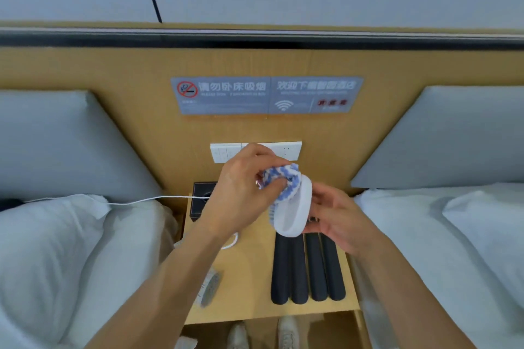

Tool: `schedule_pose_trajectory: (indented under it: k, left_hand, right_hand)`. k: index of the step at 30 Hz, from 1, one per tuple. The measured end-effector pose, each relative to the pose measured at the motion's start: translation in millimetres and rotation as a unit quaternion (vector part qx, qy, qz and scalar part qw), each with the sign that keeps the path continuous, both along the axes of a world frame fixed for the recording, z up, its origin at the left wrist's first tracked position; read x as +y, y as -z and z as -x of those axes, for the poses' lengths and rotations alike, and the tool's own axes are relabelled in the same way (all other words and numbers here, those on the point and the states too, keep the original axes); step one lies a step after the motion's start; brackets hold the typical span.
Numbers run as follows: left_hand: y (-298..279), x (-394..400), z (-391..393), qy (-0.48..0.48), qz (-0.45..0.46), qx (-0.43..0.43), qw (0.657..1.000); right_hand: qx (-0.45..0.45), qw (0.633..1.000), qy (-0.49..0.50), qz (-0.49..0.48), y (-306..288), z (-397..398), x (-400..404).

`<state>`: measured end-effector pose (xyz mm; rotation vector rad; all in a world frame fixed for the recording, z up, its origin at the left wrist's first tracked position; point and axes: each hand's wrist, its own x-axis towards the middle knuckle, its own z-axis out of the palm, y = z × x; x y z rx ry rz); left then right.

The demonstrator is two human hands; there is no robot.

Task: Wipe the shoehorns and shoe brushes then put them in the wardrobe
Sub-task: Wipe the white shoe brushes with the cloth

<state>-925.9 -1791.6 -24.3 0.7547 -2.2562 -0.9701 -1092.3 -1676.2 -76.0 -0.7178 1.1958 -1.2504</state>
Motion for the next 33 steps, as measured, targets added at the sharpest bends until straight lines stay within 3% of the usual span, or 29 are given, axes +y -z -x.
schedule_pose_trajectory:
  k: [13, 23, 33]
  left_hand:
    - [-60.3, 7.0, 13.0, 0.005, 0.213, -0.015, 0.977]
    - [-66.8, 16.0, -0.5, 0.055, 0.252, -0.043, 0.965]
    - [-62.4, 11.1, -17.8, 0.103, 0.216, -0.091, 0.967]
  right_hand:
    - [0.011, 0.996, 0.008, 0.092, -54.9, 24.6, -12.9]
    - [0.018, 0.992, -0.009, 0.127, -75.5, 29.6, -15.3]
    - [0.011, 0.998, 0.044, 0.052, -76.8, 18.4, -19.6]
